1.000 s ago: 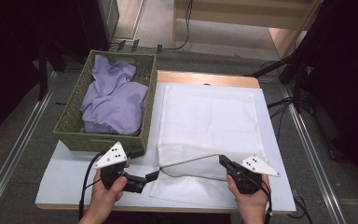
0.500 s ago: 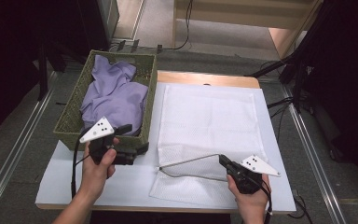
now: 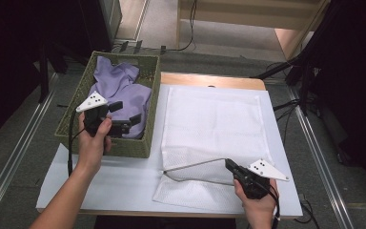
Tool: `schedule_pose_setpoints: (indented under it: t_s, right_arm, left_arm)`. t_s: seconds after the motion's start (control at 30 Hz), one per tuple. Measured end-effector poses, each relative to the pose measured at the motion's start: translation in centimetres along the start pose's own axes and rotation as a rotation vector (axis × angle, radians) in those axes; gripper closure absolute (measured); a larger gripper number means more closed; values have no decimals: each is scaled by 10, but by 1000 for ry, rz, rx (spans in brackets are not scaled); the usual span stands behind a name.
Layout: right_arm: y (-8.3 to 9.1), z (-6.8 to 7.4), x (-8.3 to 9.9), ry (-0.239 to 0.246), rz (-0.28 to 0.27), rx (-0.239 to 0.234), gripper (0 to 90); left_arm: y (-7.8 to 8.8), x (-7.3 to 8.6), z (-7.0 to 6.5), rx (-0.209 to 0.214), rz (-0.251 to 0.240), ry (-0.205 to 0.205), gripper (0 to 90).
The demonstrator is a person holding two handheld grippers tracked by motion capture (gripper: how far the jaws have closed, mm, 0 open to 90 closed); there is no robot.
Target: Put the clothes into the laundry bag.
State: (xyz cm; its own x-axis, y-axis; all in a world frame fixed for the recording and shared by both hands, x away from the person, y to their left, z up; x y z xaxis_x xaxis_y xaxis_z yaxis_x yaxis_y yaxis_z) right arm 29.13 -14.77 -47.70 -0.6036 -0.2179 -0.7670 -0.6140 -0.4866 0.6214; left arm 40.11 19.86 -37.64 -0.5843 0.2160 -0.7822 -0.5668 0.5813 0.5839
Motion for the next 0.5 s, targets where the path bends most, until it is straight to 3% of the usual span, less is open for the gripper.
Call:
schedule_pose_setpoints:
  t_s: [0.33,0.43,0.5]
  right_arm:
    - [-2,0,0,1,5,-2,900]
    - [-2,-1,0,-3,5,-4,900]
    - [-2,-1,0,1,5,-3,900]
  left_arm:
    - [-11,-21,47,-85,26,39,90]
    - [-16,-26,62,-77,38,77,90]
    - [-21,-29,74,-40,32,127,90]
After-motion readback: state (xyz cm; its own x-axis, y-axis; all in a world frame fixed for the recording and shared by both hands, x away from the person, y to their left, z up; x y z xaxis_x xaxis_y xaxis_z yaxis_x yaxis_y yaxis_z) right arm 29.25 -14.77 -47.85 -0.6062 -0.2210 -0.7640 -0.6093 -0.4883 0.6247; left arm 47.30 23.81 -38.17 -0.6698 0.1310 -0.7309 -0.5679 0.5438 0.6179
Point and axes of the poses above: each handheld gripper's, and its own axes: y roughly backward along the jaws, x roughly out of its underside, z roughly to its left, the point moved 8 cm from there along -y, roughly forward along the jaws, and after that the axes turned 14 degrees about z, right-handed, at the moved point
